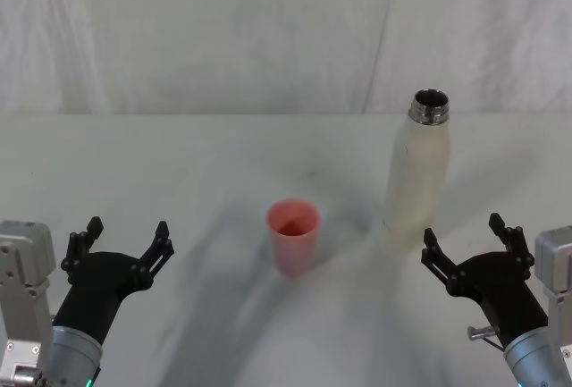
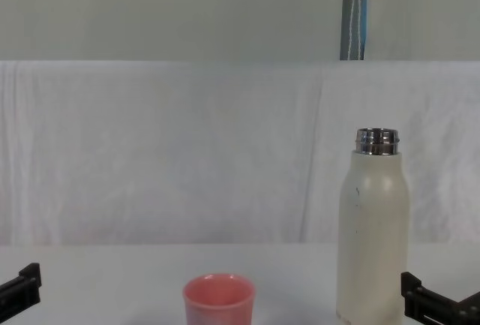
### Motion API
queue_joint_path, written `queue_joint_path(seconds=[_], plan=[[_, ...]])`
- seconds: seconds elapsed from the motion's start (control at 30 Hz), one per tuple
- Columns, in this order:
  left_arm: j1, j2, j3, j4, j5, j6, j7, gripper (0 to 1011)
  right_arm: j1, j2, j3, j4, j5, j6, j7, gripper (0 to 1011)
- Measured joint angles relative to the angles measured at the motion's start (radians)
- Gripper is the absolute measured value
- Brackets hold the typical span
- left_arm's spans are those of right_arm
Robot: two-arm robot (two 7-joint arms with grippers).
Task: Grasp the thermos with one hand and pour water into the cup lid.
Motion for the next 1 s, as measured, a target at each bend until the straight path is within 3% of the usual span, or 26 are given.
queue_joint_path(seconds=[0.73, 1.0], plan=[[0.000, 0.000, 0.000, 0.000, 0.000, 0.000, 0.000, 1001, 0.000, 0.000, 0.000, 0.000, 0.000, 0.000, 0.000, 1001], [0.000, 0.000, 0.000, 0.000, 0.000, 0.000, 0.000, 1001, 0.003, -0.025, 0.007, 0.003, -0.004, -0.005, 0.034, 1001]])
